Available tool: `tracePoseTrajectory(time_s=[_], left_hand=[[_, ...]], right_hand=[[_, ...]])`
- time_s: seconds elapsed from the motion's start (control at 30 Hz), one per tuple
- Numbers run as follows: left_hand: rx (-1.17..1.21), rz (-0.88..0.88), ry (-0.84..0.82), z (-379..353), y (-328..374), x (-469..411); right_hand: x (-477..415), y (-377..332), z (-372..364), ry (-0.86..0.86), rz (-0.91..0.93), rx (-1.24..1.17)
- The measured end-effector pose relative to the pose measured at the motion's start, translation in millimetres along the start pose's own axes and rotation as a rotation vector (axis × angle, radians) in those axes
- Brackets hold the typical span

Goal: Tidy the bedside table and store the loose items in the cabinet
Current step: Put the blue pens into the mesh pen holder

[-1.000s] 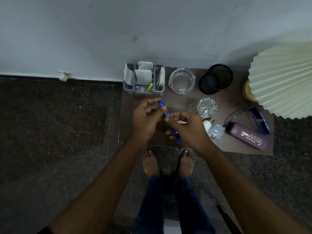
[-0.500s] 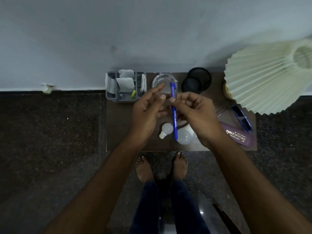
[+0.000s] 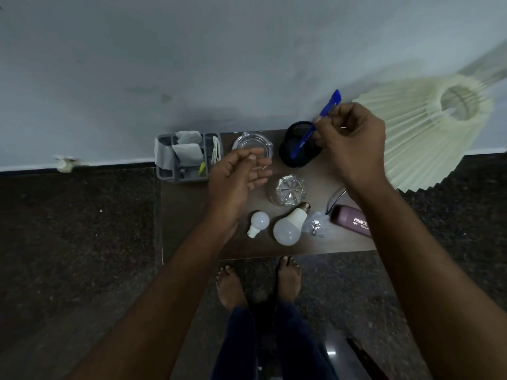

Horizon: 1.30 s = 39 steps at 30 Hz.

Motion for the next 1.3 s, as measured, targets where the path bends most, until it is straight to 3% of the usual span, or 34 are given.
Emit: tracePoseTrajectory(time_s=[0.23,0.57,1.13,1.3], left_hand=[[-0.002,0.032,0.019,3.5,-8.0,1.2],[-0.011,0.099,0.053,8.0,-23.5,9.7],[-0.059,0.158,0.086,9.5,-36.3,12.5],[-0.088,0.148,0.091,6.3,-38.0,13.8]], right_hand=[[-10.7,24.6,-11.6,0.078,0.149,0.317],[-16.3,48.9,-39.1,0.062,0.135,0.599],[-30.4,46.0,-55.6,0.011,-0.031,0.691],[-13.2,32.2,-36.3,0.060,0.066,0.611]])
Point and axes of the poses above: each hand's wrist, its own x-axis away from the middle knuckle, its own z-axis out of the back of the hand, y = z × x, the point moved 1 cm from there along -x, towards the middle knuckle, and after that the axes turned 13 degrees about y, right-handed, at the moved point
